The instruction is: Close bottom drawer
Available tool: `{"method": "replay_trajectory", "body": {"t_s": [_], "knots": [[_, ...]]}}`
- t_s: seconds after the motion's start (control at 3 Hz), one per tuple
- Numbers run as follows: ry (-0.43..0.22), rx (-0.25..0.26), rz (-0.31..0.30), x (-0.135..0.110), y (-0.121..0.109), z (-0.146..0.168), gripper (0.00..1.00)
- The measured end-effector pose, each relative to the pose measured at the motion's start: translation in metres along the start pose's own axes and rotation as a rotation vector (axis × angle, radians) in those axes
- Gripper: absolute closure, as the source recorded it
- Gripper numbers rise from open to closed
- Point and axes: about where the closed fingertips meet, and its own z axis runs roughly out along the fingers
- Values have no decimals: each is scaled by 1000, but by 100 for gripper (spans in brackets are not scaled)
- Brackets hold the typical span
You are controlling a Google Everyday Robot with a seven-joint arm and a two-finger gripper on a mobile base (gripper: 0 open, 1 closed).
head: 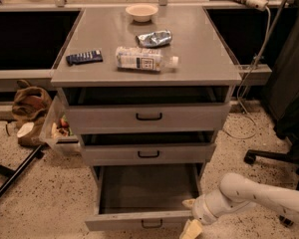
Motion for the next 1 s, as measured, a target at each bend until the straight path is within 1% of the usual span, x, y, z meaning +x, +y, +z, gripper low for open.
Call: {"method": "replay_trajectory", "body": {"t_s": [0.33,0.67,1.0], "knots": [[-14,-61,8,17,-1,38,0],[-14,-61,8,17,-1,39,0],[-41,-91,51,38,-11,66,0]]}}
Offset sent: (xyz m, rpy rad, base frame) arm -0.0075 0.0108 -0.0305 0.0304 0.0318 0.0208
